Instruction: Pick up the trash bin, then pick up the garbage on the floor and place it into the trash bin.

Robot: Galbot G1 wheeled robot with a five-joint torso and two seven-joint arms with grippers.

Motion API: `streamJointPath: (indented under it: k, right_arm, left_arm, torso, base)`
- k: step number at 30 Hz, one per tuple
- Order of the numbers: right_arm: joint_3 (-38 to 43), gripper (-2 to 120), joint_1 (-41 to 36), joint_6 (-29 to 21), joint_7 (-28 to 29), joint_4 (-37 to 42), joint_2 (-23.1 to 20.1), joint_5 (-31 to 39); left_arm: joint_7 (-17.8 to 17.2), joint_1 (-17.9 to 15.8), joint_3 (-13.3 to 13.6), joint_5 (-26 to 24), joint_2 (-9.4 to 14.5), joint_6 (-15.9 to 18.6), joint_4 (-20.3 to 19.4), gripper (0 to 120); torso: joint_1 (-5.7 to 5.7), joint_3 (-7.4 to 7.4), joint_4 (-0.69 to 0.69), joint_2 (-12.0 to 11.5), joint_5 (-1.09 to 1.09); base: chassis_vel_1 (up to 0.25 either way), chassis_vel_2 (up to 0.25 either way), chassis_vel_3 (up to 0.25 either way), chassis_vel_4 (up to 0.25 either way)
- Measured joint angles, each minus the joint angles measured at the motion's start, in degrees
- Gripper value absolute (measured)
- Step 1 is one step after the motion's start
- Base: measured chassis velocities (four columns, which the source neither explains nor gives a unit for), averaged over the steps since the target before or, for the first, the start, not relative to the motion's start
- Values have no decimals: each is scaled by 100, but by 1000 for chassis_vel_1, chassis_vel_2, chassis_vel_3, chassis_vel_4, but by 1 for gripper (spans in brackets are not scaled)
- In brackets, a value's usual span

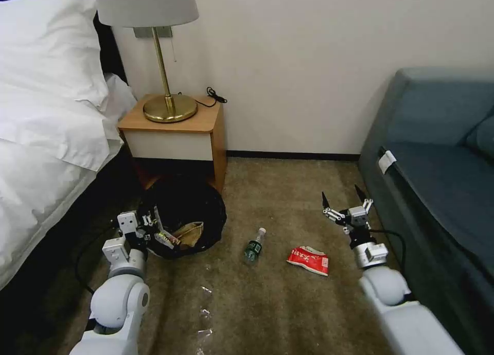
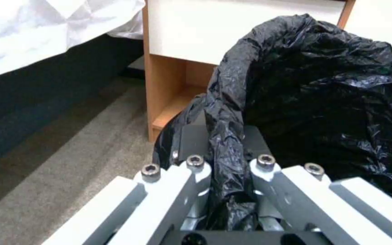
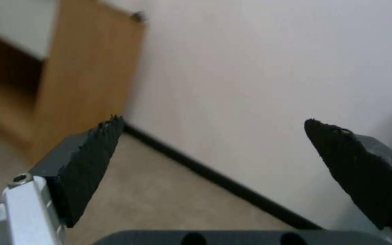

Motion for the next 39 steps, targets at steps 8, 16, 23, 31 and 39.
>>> streamJointPath:
  k: [8,16,23,31,39]
  right_arm:
    - [-1040,100,998,-118,-1826,-1334,-336,834]
    - [-1422,100,1649,-82,-3544,-2726,-113,480]
    - [-1412,100,2061,104,-4240,-3589,177,-96]
    - [-1391,100,2294,292,-4707,-4161,438,-550]
    - [-1323,100,2417,524,-4540,-4646,663,-829]
  left_arm:
    - [3,88,11,118,-103,-25,2,4]
    - [-33,83,112,287,-261,-28,-15,4]
    - [-55,62,110,310,-320,15,-53,4]
    - [-20,70,-101,242,-329,11,-19,4]
    - [35,141,-250,169,-311,-27,-75,4]
  torso:
    - [0,0,3,0,3]
    - [0,0,1,0,1]
    - [0,0,1,0,0]
    - [0,0,2,0,0]
    - [0,0,2,0,-1]
  base:
    - [0,0,0,0]
    - [0,0,0,0]
    - [0,0,0,0]
    - [0,0,0,0]
    - [0,0,0,0]
